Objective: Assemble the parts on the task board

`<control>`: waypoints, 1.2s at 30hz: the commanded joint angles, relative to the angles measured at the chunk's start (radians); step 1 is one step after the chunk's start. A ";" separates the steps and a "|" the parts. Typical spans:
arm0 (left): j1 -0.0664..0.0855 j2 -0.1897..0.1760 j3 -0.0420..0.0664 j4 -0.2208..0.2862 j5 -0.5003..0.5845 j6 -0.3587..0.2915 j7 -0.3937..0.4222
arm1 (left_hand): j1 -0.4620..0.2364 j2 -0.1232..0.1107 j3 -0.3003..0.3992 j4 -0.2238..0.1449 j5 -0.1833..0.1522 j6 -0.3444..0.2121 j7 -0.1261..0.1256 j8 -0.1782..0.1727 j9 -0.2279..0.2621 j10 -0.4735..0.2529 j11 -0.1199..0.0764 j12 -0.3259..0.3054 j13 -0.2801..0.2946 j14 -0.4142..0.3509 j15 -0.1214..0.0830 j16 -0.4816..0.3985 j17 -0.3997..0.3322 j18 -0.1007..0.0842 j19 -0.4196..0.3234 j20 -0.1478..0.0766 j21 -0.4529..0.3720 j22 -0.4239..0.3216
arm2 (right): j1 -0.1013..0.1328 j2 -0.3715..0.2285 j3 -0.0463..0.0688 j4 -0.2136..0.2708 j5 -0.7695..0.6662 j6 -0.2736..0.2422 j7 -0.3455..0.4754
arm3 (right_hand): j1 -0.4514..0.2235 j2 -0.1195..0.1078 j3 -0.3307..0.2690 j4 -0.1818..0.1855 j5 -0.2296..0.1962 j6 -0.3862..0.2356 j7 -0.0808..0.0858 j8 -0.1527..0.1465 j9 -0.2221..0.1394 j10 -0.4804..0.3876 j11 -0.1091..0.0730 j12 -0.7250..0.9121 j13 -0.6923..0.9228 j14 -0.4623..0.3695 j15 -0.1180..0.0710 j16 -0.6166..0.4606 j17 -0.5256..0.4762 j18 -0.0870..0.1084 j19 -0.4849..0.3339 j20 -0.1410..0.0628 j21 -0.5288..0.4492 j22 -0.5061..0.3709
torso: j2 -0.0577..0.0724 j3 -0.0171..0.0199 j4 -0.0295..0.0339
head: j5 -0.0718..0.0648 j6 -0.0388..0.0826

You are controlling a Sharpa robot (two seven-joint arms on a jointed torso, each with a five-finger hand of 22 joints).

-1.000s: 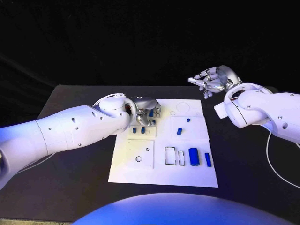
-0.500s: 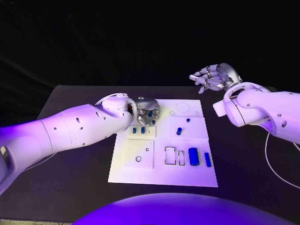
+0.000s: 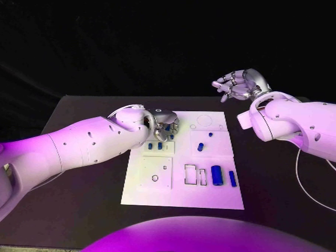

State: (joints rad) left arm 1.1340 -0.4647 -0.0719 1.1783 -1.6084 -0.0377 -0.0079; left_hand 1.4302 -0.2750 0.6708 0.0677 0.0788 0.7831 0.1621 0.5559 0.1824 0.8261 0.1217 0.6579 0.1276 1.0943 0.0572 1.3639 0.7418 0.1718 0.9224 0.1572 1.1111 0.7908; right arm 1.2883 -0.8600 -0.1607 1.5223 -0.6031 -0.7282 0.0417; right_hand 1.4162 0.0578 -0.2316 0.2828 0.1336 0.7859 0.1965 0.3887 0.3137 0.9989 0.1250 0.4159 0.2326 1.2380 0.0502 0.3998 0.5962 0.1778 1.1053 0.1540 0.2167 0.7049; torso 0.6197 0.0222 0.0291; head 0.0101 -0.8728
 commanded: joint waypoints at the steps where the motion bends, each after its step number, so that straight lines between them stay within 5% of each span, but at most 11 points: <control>1: 0.000 0.005 -0.001 -0.003 -0.006 0.022 0.009 | -0.005 0.005 0.003 0.000 -0.006 0.008 0.000 -0.005 -0.002 0.008 0.002 -0.004 -0.002 0.007 0.000 0.007 -0.001 0.003 0.003 0.000 0.006 0.001 | 0.000 0.001 0.000 -0.001 0.010 -0.009 0.030 | 0.008 0.000 -0.006 -0.001 -0.001 0.002 0.003 -0.005 -0.001 0.009 0.001 -0.007 -0.004 0.002 0.006 -0.005 -0.002 0.004 -0.001 0.008 -0.006 -0.003 | -0.001 0.0008 0.0000 | 0.000 0.000; 23: -0.001 0.013 -0.009 -0.015 0.012 0.053 0.038 | -0.029 0.045 0.020 -0.011 -0.011 0.121 -0.025 -0.025 0.010 0.121 -0.027 -0.069 -0.034 0.066 -0.023 0.056 0.044 -0.007 0.039 -0.018 0.056 0.070 | 0.000 0.005 0.000 -0.003 0.011 -0.009 0.027 | 0.009 0.002 -0.010 0.001 -0.002 0.002 0.005 -0.008 -0.005 0.011 0.003 -0.015 -0.021 0.000 0.008 -0.021 -0.005 0.003 -0.002 0.010 -0.014 -0.014 | 0.000 0.0000 0.0012 | -0.001 0.000; 36: -0.002 0.008 -0.009 -0.018 0.028 0.018 0.041 | -0.034 0.052 0.021 -0.022 -0.010 0.137 -0.019 -0.055 0.013 0.169 -0.035 -0.112 -0.044 0.111 -0.031 0.077 0.086 -0.017 0.083 -0.024 0.087 0.118 | 0.000 0.006 0.000 -0.004 0.011 -0.009 0.026 | 0.009 0.003 -0.012 0.001 -0.001 0.002 0.005 -0.009 -0.007 0.012 0.004 -0.018 -0.029 -0.003 0.010 -0.031 -0.006 0.003 -0.003 0.012 -0.019 -0.021 | -0.001 -0.0001 0.0001 | 0.000 0.000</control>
State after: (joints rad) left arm 1.1369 -0.4566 -0.0772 1.1613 -1.5926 -0.0285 0.0207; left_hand 1.3972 -0.2344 0.6928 0.0507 0.0717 0.9118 0.1445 0.5037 0.1945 0.9892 0.0873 0.5488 0.0847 1.2008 0.0251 1.4379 0.8269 0.1712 0.9978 0.1322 1.1927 0.9074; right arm 1.2881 -0.8550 -0.1608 1.5185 -0.5885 -0.7370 0.0580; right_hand 1.4161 0.0577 -0.2370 0.2828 0.1336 0.7862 0.1964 0.3849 0.3077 1.0027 0.1289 0.4037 0.2038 1.2344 0.0537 0.3746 0.5907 0.1777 1.1017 0.1575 0.2024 0.6841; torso 0.6188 0.0221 0.0297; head 0.0098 -0.8728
